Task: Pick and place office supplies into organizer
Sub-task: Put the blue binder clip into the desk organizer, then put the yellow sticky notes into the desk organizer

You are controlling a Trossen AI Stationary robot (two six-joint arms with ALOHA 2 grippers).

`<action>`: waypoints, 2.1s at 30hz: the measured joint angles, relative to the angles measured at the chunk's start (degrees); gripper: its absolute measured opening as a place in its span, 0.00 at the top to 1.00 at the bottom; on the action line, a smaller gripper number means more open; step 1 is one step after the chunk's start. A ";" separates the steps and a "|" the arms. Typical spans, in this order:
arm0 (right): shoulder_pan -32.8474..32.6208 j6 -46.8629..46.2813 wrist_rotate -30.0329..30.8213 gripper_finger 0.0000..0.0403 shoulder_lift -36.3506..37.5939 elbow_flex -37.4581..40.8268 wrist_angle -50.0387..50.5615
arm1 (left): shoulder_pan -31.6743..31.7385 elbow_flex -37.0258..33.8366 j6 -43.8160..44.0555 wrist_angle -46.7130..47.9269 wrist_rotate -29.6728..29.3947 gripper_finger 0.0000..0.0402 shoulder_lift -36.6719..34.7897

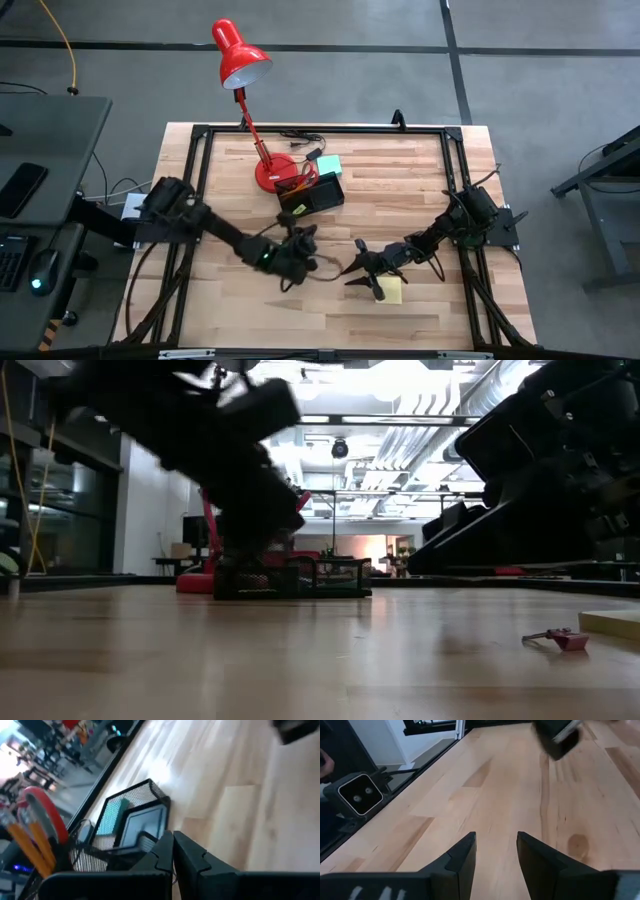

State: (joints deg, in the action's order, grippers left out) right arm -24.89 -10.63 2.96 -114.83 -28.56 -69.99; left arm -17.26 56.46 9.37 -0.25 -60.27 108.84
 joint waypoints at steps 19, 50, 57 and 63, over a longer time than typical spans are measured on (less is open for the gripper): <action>-1.15 -0.68 0.01 0.67 0.00 0.00 0.34 | 7.68 5.64 9.74 31.08 7.04 1.00 -0.09; -1.15 -0.86 0.07 0.67 0.00 0.00 1.52 | 1.11 12.68 9.83 29.74 8.24 0.63 0.00; -1.15 -0.94 0.07 0.67 -0.02 0.00 2.07 | -12.23 11.15 -8.06 2.98 9.36 0.62 0.00; -1.11 -1.36 0.09 0.67 -0.02 0.00 2.07 | -17.28 -3.93 -27.72 -41.59 18.57 0.62 0.00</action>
State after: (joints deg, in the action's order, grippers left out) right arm -26.00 -11.99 3.05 -114.85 -28.56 -67.92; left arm -34.54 52.53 -18.35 -41.84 -41.70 108.84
